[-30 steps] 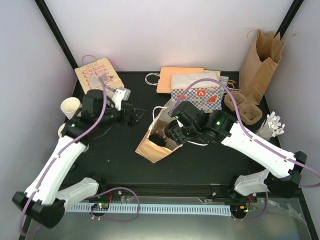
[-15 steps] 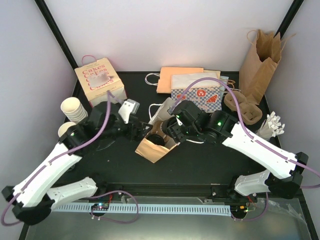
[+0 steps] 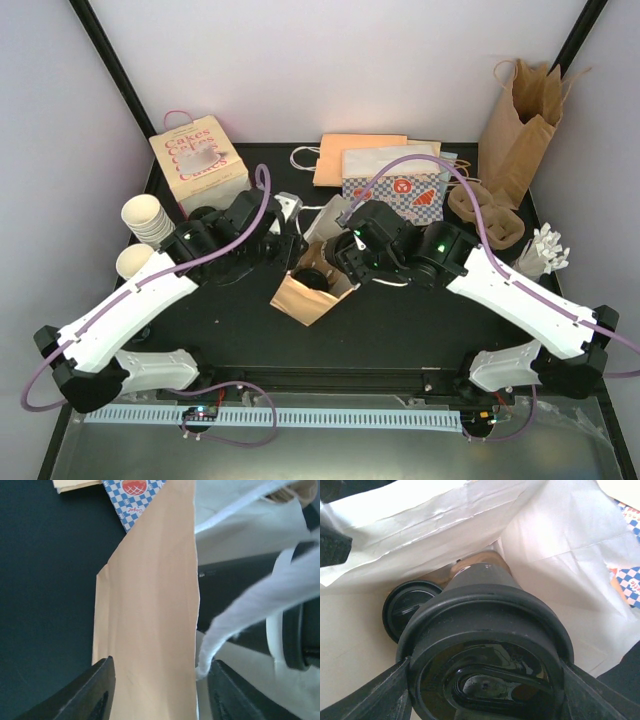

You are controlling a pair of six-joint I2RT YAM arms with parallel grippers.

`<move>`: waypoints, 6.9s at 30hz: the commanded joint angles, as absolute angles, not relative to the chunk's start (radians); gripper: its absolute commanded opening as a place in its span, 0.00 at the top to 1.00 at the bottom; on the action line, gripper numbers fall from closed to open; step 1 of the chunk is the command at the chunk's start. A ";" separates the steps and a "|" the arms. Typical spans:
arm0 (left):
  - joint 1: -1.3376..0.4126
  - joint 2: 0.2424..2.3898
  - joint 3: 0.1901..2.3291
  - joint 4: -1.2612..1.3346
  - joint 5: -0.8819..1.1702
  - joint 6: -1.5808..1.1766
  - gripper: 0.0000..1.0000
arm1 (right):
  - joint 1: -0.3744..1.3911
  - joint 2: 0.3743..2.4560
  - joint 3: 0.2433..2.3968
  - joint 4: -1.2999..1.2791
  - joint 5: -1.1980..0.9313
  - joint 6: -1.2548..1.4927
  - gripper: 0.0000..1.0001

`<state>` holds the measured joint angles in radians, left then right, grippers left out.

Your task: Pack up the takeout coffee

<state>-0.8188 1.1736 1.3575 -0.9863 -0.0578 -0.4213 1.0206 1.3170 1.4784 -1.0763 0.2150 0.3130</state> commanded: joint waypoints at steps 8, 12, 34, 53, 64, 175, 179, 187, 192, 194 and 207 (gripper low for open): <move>-0.840 1.208 1.407 -1.015 -0.058 -0.253 0.98 | 1.017 1.336 1.486 -1.076 0.383 0.332 0.35; -0.839 1.203 1.410 -1.004 -0.044 -0.151 0.98 | 1.015 1.354 1.504 -1.092 0.383 0.334 0.35; -0.918 1.161 1.301 -0.783 -0.113 0.223 0.98 | 1.135 1.211 1.289 -0.978 0.350 0.459 0.34; -0.985 1.111 1.209 -0.736 -0.109 0.104 0.95 | 1.316 1.107 1.065 -0.807 0.586 0.488 0.34; -0.985 1.106 1.203 -0.744 -0.128 0.047 0.95 | 1.342 1.039 1.007 -0.782 0.652 0.528 0.35; -0.960 1.123 1.249 -0.477 0.068 -0.252 0.94 | 1.444 1.218 1.053 -0.908 0.786 0.927 0.35; -0.960 1.125 1.247 -0.464 0.099 -0.250 0.99 | 1.443 1.205 1.071 -0.974 0.808 0.947 0.35; -0.960 1.136 1.243 -0.456 0.135 -0.254 0.99 | 1.443 1.216 1.125 -1.054 0.867 0.956 0.35; -0.960 1.135 1.237 -0.452 0.156 -0.258 0.98 | 1.444 1.248 1.132 -1.069 0.911 0.938 0.35; -0.960 1.133 1.234 -0.449 0.160 -0.260 0.99 | 1.443 1.275 1.137 -1.060 0.917 0.906 0.35; -0.959 1.134 1.232 -0.436 0.166 -0.274 0.99 | 1.416 1.351 1.116 -0.969 0.902 0.823 0.35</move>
